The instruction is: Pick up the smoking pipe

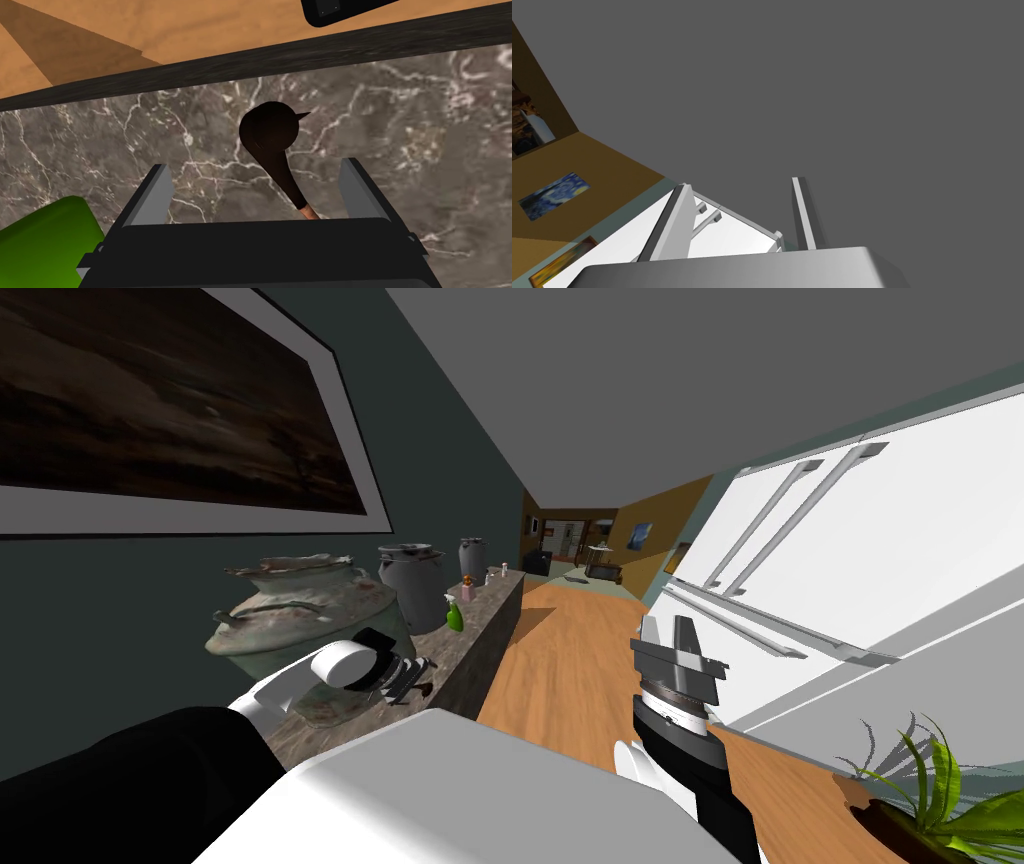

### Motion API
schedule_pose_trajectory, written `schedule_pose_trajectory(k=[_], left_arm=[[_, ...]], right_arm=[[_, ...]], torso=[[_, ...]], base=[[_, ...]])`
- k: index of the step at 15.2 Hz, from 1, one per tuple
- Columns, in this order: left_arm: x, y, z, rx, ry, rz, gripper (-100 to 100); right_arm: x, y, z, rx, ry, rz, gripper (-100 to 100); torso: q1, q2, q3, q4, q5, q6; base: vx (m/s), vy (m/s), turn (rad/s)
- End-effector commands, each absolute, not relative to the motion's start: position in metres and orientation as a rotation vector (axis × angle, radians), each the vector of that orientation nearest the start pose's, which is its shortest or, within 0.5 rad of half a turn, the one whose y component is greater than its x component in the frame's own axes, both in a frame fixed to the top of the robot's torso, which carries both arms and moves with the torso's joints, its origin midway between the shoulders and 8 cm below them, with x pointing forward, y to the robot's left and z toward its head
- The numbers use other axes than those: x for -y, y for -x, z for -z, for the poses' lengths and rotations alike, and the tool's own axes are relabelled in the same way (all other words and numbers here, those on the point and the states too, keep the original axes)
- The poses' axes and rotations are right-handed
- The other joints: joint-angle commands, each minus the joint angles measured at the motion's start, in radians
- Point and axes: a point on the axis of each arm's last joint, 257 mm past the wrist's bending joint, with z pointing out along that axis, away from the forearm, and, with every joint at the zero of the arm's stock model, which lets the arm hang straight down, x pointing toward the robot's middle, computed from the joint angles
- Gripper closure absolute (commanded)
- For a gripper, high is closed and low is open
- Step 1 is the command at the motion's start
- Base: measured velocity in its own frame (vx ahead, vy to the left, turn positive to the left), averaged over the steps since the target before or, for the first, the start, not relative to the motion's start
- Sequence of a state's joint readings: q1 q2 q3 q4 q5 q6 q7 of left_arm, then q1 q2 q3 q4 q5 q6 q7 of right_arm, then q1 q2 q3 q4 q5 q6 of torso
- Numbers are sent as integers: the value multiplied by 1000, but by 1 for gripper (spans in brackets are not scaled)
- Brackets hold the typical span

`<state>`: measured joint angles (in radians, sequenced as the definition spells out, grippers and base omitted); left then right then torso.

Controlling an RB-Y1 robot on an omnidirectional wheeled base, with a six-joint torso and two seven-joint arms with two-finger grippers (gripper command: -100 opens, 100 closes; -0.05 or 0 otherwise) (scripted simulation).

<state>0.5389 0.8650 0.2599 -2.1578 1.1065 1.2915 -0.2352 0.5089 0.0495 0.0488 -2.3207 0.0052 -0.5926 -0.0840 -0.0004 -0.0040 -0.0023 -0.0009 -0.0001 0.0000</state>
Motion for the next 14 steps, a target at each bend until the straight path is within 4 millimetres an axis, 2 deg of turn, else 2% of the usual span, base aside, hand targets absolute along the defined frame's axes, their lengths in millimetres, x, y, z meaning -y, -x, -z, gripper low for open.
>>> schedule_pose_trajectory(k=[1,7,8,9,12,13,14], left_arm=[[-369,-232,319,-2445,1737,520,-100],[-369,-206,319,-2557,1767,466,-100],[-369,-210,320,-2537,1762,477,-100],[-371,-211,331,-2527,1777,476,-100],[-373,-212,342,-2512,1790,477,-100],[-371,-210,337,-2519,1786,476,-100],[-372,-211,338,-2517,1785,477,100]], right_arm=[[266,-319,-56,-462,-619,-1446,0],[266,-319,-56,-462,-619,-1446,0],[266,-319,-56,-462,-619,-1446,0],[266,-319,-56,-462,-619,-1446,0],[266,-319,-56,-462,-619,-1446,0],[266,-319,-56,-462,-619,-1446,0],[266,-319,-56,-462,-619,-1446,0]], torso=[[0,0,0,0,0,0],[0,0,0,0,0,0],[0,0,0,0,0,0],[0,0,0,0,0,0],[0,5,3,1,0,0],[-1,6,3,1,0,0],[0,6,3,1,0,0]], base=[[55,-7,5],[54,-8,4],[35,-3,2],[0,-12,-67],[-31,-17,-98],[-25,-9,-35],[-8,-3,0]])
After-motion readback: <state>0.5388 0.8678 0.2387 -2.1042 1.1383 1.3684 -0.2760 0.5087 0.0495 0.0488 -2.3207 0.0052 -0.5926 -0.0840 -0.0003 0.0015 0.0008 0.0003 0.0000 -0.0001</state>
